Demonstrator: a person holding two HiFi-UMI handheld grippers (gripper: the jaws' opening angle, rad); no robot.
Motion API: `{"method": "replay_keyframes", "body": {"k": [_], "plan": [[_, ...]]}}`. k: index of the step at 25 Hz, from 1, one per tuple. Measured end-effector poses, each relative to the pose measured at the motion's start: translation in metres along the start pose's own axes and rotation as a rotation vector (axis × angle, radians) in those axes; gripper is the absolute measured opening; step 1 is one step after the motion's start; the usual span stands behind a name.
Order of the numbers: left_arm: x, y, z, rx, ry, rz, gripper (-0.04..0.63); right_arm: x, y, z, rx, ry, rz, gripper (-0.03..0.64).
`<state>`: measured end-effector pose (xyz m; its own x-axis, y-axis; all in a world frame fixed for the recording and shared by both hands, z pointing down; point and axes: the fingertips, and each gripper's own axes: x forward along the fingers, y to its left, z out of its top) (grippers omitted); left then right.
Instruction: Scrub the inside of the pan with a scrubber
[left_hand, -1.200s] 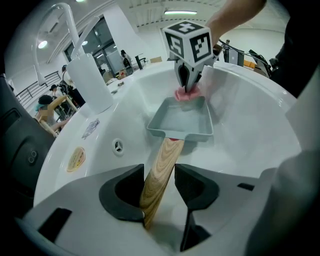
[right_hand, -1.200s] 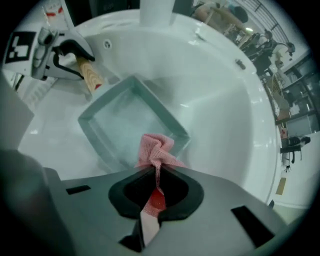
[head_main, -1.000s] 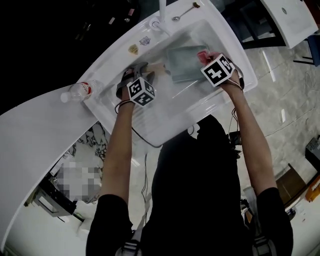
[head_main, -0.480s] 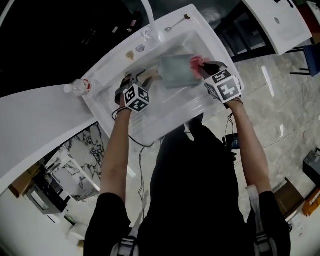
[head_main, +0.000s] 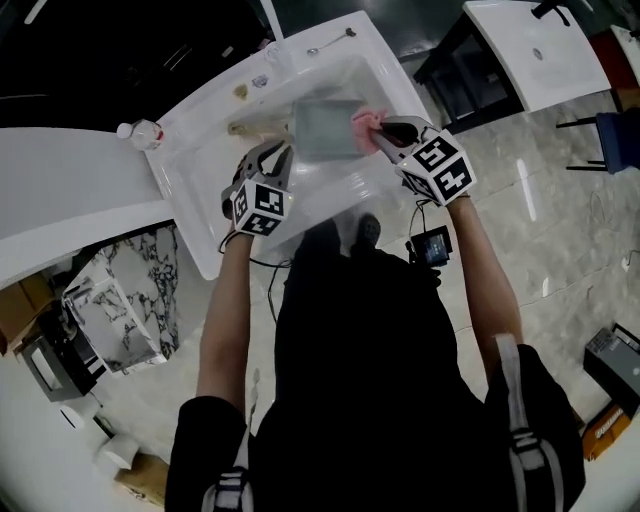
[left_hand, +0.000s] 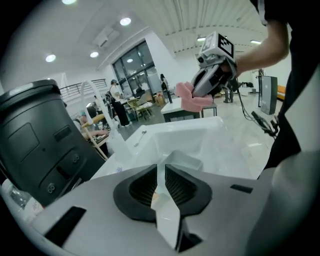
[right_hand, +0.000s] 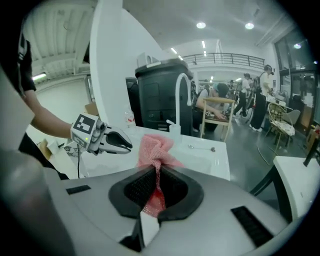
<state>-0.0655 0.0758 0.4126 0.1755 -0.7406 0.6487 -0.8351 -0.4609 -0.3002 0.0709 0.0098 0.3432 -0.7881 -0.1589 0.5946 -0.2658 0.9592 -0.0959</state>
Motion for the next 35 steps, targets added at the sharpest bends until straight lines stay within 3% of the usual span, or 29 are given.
{"method": "replay_keyframes", "body": {"k": [3,7,15,18,22,25,35], "plan": [[-0.016,-0.019,0.028,-0.071,-0.051,0.048,0.071,-0.032,0.004,0.006,0.002,-0.098,0.045,0.038],[-0.035,-0.038,0.067,-0.149,-0.133,0.085,0.063,-0.074,-0.001,0.025,0.084,-0.255,0.064,0.038],[-0.087,-0.033,0.162,-0.264,-0.357,0.104,0.057,-0.155,0.007,0.069,0.153,-0.508,0.127,0.038],[-0.115,-0.036,0.195,-0.287,-0.443,0.094,0.057,-0.183,0.014,0.076,0.125,-0.53,0.119,0.038],[-0.145,-0.04,0.223,-0.312,-0.529,0.094,0.057,-0.208,0.023,0.072,0.058,-0.527,0.045,0.035],[-0.159,-0.045,0.228,-0.315,-0.544,0.088,0.058,-0.217,0.028,0.063,0.054,-0.516,0.011,0.034],[-0.163,-0.064,0.223,-0.355,-0.548,0.051,0.058,-0.224,0.049,0.047,0.052,-0.508,0.026,0.034]]}}
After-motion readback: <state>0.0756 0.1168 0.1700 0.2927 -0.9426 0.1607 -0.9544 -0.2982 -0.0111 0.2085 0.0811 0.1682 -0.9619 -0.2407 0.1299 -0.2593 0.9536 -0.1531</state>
